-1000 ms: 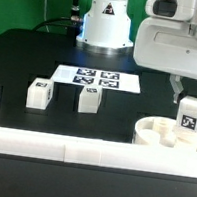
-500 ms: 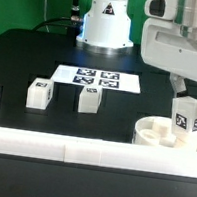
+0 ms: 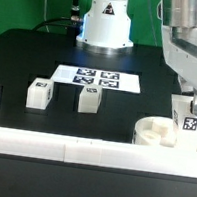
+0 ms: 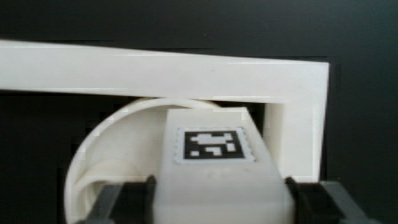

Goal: Assemble stool

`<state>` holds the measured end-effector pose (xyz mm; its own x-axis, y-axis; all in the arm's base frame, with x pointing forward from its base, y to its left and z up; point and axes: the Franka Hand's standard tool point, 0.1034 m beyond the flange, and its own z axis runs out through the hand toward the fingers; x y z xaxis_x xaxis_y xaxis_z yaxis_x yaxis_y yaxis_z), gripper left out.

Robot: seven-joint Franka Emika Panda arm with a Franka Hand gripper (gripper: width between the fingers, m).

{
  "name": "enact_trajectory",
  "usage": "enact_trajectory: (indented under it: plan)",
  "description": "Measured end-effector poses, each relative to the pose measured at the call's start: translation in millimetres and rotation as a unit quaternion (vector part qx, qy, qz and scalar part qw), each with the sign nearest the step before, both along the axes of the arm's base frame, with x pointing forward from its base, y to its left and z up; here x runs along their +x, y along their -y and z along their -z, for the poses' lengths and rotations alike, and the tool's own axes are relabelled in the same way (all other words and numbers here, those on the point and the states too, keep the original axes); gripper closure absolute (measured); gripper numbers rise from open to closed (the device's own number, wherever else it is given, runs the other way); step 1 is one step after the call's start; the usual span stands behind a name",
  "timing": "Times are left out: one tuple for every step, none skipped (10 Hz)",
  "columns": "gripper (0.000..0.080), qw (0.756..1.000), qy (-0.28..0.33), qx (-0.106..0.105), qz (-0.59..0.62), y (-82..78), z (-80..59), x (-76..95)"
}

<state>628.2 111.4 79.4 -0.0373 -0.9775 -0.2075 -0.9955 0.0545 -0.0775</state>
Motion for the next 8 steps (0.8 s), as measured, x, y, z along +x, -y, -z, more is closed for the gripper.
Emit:
enact_trajectory:
  plan:
    - [0.0462, 0.999, -0.009, 0.012, 0.049, 1.0, 0.3, 0.2]
    - [0.0462, 0.995, -0.017, 0.022, 0.091, 1.6, 0.3, 0.6]
    - [0.0462, 0.990, -0.025, 0.029, 0.135, 1.0, 0.4, 1.1]
    - [0.0462, 0.983, -0.032, 0.035, 0.180, -0.6, 0.0, 1.9]
    - [0.0462, 0.980, -0.034, 0.038, 0.190, -0.4, -0.1, 2.1]
    - [0.0387, 0.982, -0.032, 0.037, 0.180, -0.8, 0.3, 1.8]
    - [0.0387, 0.983, -0.032, 0.037, 0.179, -1.4, 0.6, 1.5]
    - [0.0252, 0.983, -0.031, 0.039, 0.175, -2.3, -0.5, 1.6]
